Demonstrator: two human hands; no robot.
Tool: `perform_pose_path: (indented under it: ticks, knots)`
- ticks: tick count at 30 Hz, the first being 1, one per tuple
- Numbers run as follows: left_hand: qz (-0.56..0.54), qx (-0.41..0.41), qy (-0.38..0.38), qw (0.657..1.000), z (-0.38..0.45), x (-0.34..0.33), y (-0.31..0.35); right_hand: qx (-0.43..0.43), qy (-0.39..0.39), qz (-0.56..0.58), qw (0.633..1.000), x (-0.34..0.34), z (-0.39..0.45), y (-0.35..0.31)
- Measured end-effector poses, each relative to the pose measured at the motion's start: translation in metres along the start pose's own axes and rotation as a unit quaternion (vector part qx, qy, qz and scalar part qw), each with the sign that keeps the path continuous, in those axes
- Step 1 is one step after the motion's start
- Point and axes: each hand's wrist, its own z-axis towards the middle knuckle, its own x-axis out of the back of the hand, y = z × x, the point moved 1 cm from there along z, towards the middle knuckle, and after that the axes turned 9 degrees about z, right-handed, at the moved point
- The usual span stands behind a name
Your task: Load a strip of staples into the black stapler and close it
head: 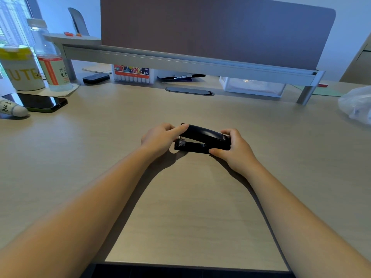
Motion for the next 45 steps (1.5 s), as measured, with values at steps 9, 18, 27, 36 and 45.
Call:
perform_pose_path:
  ticks: [9, 18, 27, 36, 45]
  knots:
    - [0.006, -0.028, 0.003, 1.0, 0.0, -0.002, -0.005, -0.004, -0.004, 0.013, 1.0, 0.001, -0.004, -0.001]
    - [0.197, -0.065, 0.002, 0.978, -0.003, 0.001, -0.007, -0.031, 0.017, -0.065, 0.997, 0.009, -0.005, 0.006]
    - [0.26, -0.046, 0.03, 0.964, 0.029, 0.001, -0.005, -0.043, 0.017, -0.129, 0.991, 0.002, 0.028, 0.007]
    - [0.249, -0.018, 0.039, 0.968, 0.116, -0.004, -0.001, -0.047, 0.041, -0.124, 0.99, -0.012, 0.117, 0.021]
    - [0.252, -0.011, 0.045, 0.967, 0.171, -0.01, 0.003, -0.052, 0.053, -0.147, 0.986, -0.017, 0.171, 0.03]
